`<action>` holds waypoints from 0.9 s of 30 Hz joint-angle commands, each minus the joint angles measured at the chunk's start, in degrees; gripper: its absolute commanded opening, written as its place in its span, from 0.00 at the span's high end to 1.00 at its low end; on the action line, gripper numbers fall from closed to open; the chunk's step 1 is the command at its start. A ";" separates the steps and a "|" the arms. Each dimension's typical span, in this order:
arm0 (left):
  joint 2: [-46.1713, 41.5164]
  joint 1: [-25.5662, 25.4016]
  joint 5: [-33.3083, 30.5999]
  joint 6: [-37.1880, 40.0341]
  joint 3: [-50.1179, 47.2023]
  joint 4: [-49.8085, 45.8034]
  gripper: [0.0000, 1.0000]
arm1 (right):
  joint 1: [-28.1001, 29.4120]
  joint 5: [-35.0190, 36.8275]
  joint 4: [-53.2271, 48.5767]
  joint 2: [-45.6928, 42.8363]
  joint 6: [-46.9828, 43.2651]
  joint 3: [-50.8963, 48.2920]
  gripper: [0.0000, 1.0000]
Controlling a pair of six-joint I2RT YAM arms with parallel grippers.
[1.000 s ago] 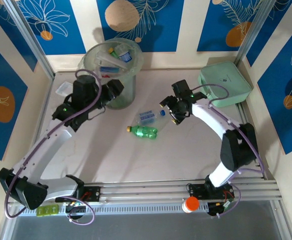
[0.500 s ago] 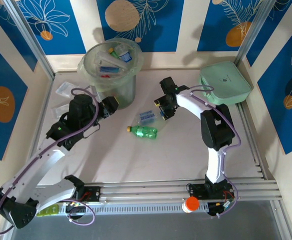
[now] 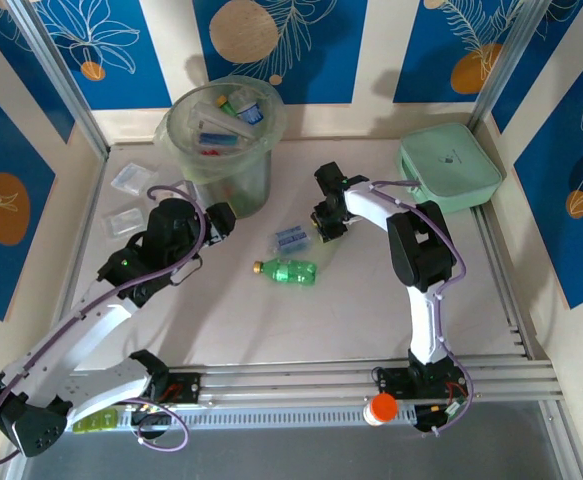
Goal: Put the plastic bottles in the bin
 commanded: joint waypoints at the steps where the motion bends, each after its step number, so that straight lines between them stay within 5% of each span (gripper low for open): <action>1: -0.81 -0.60 -2.42 1.13 0.12 0.04 0.34 | -0.32 -0.83 -0.15 -1.57 0.40 0.83 0.73; 8: -1.44 -0.59 -4.98 0.29 -0.01 -0.80 0.31 | -1.00 -2.35 1.54 -7.89 -0.60 0.10 0.82; 12: -1.94 -0.59 -0.47 4.71 1.49 -0.93 0.30 | -1.72 -5.18 4.07 -14.00 -7.13 -0.23 0.99; 16: -2.26 -0.55 3.89 9.42 4.84 -3.49 0.29 | -0.19 -2.55 7.47 -24.59 -15.39 -4.52 1.00; 21: -2.62 -0.65 13.79 16.26 7.91 -5.20 0.28 | 3.61 1.82 12.71 -40.00 -24.81 -13.64 1.00; 27: -1.81 -0.94 39.50 19.57 10.18 -3.85 0.22 | 7.11 -7.30 14.30 -52.56 -38.17 -20.04 1.00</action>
